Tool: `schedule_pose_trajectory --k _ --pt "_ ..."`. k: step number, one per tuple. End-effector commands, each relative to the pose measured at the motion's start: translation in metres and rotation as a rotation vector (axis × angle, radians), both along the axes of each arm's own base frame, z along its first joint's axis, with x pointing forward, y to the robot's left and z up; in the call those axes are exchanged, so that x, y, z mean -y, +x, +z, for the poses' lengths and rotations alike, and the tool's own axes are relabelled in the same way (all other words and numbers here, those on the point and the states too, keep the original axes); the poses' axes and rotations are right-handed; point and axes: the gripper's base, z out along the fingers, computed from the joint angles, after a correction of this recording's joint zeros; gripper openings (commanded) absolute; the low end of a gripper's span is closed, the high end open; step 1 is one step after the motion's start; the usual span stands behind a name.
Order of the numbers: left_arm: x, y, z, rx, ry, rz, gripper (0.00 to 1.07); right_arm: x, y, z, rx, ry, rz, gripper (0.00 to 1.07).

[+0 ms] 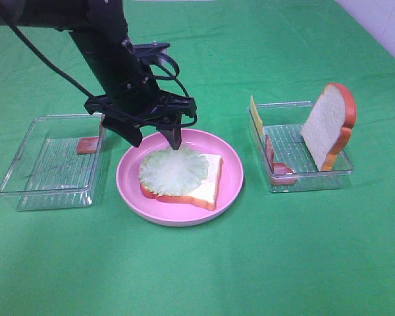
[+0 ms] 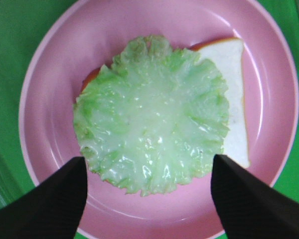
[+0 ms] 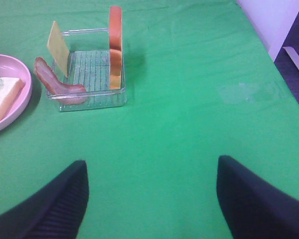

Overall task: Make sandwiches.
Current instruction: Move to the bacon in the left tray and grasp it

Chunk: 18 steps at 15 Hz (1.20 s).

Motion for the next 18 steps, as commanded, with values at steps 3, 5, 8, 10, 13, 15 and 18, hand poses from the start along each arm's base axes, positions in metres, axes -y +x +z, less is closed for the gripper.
schedule_pose_trajectory --k 3,5,8,10,13,15,18 --pt "-0.028 0.020 0.050 -0.001 0.018 0.126 0.69 0.000 -0.001 0.001 0.020 -0.007 -0.004 0.69" --pt "-0.051 0.031 0.062 -0.001 0.057 0.182 0.69 0.000 -0.001 0.001 0.020 -0.007 -0.004 0.69" --pt "-0.078 0.041 0.060 -0.011 0.092 0.235 0.69 0.000 -0.001 0.001 0.020 -0.007 -0.004 0.69" --pt "-0.087 0.047 0.050 -0.026 0.124 0.250 0.69 0.000 -0.001 0.001 0.020 -0.007 -0.004 0.69" --pt "-0.088 0.059 0.021 -0.015 0.183 0.259 0.69 0.000 -0.001 0.001 0.020 -0.007 -0.004 0.69" --pt "-0.086 0.066 0.009 0.007 0.168 0.262 0.69 0.000 -0.001 0.001 0.020 -0.007 -0.004 0.69" --pt "-0.083 0.071 -0.003 0.010 0.154 0.267 0.69 0.000 -0.001 0.001 0.020 -0.007 -0.004 0.69"
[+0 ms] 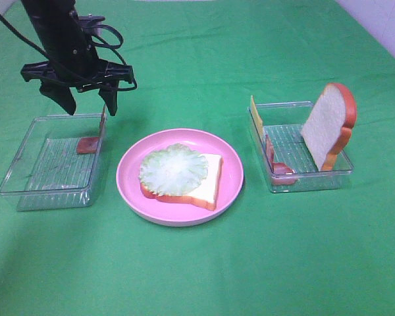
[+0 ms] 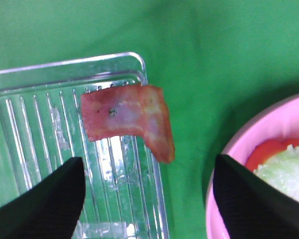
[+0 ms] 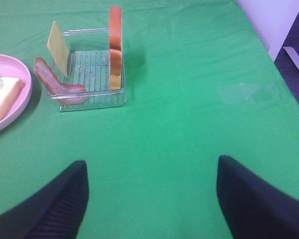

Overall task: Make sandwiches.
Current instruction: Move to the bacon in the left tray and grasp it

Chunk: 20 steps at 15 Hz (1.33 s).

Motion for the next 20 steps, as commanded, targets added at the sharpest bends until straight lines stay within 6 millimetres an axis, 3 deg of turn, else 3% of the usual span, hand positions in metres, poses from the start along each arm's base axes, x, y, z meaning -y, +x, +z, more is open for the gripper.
schedule_pose_trajectory --k 1,6,20 --pt "0.0014 0.0040 -0.0077 0.010 -0.013 0.012 0.68 0.0001 -0.0011 0.0011 0.020 -0.007 -0.004 0.69" --pt "0.0022 0.0062 -0.0076 0.034 -0.022 0.013 0.56 0.0001 -0.0011 0.0011 0.020 -0.007 -0.004 0.69" --pt "0.0020 0.0056 -0.0078 0.026 -0.018 0.010 0.55 0.0001 -0.0011 0.0011 0.020 -0.007 -0.004 0.69"
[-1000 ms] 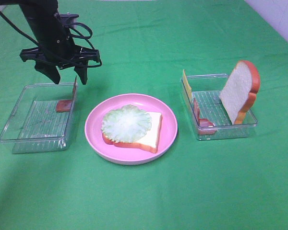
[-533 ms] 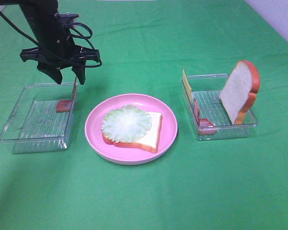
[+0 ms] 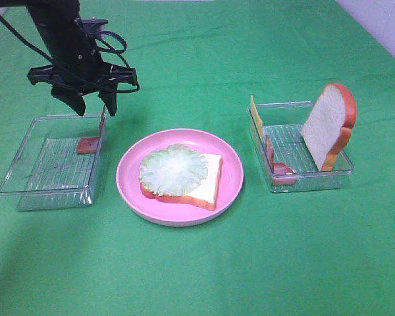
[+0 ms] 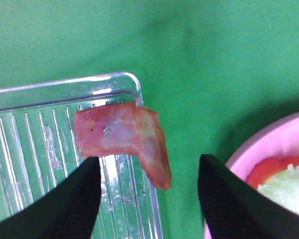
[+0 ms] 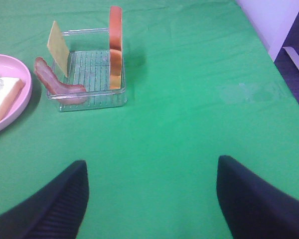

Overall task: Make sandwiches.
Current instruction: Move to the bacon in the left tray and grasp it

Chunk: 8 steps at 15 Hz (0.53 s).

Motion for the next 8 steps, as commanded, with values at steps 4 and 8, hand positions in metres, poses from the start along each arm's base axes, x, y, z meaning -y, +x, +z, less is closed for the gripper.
schedule_pose_trajectory --k 4,8 --pt "0.000 0.001 -0.005 -0.015 -0.004 0.007 0.55 0.000 -0.001 0.001 0.020 -0.007 -0.004 0.69" --pt "0.000 0.000 -0.017 -0.060 0.015 0.006 0.55 0.000 -0.001 0.001 0.020 -0.007 -0.004 0.69"
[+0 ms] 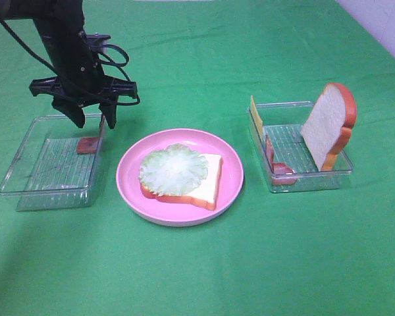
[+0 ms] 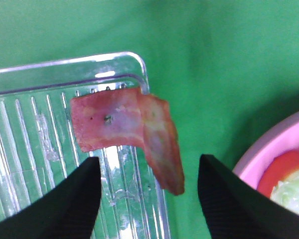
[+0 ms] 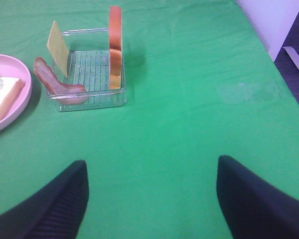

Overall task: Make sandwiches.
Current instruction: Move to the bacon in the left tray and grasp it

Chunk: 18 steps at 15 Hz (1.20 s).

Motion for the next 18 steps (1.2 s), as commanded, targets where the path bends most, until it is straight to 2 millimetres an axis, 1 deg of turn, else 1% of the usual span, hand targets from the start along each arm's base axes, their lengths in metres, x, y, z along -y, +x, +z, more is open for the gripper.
schedule_pose_trajectory --k 1,2,4,7,8,10,11,13,16,18 --pt "0.0000 0.0006 0.0016 0.006 -0.007 0.006 0.55 0.0001 -0.0011 0.0011 0.020 -0.007 -0.004 0.69" --pt "0.0002 0.0010 0.0017 0.011 -0.008 0.006 0.52 0.0001 -0.0011 0.0011 0.020 -0.007 -0.004 0.69" --pt "0.0003 0.0013 0.0017 0.015 -0.010 0.006 0.42 0.0001 -0.0011 0.0011 0.020 -0.007 -0.004 0.69" --pt "0.0005 0.0020 0.0019 0.022 -0.012 0.007 0.37 0.0001 -0.0011 0.0011 0.020 -0.007 -0.004 0.69" --pt "0.0005 0.0020 0.0019 0.022 -0.012 0.007 0.30 0.0001 -0.0011 0.0011 0.020 -0.007 -0.004 0.69" --pt "0.0006 0.0023 0.0020 0.025 -0.013 0.007 0.18 0.0001 -0.0011 0.0011 0.020 -0.007 -0.004 0.69" --pt "0.0007 0.0026 0.0021 0.029 -0.014 0.007 0.10 0.0001 -0.0011 0.0011 0.020 -0.007 -0.004 0.69" --pt "0.0007 0.0027 0.0021 0.030 -0.015 0.007 0.00 0.0001 -0.0011 0.0011 0.020 -0.007 -0.004 0.69" --pt "0.0006 0.0024 0.0020 0.026 -0.013 0.007 0.00 0.0001 -0.0011 0.0011 0.020 -0.007 -0.004 0.69" --pt "0.0002 0.0001 0.0078 0.020 -0.016 0.008 0.00 0.0001 -0.0011 0.0011 0.020 -0.007 -0.004 0.69"
